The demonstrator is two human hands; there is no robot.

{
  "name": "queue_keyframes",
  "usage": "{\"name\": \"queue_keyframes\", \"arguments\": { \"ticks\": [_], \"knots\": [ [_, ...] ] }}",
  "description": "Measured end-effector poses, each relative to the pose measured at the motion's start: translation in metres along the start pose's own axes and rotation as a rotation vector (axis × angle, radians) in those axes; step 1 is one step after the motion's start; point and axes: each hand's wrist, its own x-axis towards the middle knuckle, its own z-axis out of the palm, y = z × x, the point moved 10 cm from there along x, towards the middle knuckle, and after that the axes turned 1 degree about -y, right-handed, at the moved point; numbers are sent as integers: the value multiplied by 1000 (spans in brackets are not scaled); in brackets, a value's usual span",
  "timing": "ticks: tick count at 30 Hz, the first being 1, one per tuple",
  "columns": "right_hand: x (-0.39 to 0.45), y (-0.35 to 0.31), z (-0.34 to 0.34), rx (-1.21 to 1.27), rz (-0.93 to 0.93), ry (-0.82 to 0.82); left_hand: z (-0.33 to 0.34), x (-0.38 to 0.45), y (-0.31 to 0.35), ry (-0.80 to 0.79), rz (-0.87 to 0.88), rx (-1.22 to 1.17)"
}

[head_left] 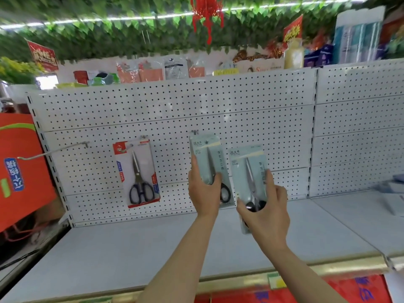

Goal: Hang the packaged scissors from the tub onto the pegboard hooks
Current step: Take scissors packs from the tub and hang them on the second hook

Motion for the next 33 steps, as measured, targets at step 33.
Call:
{"name": "queue_keyframes", "arguments": {
  "ticks": [33],
  "knots": [
    [33, -50, 107, 95, -57, -65, -8, 71, 38, -198, 231, 391]
  ]
}}
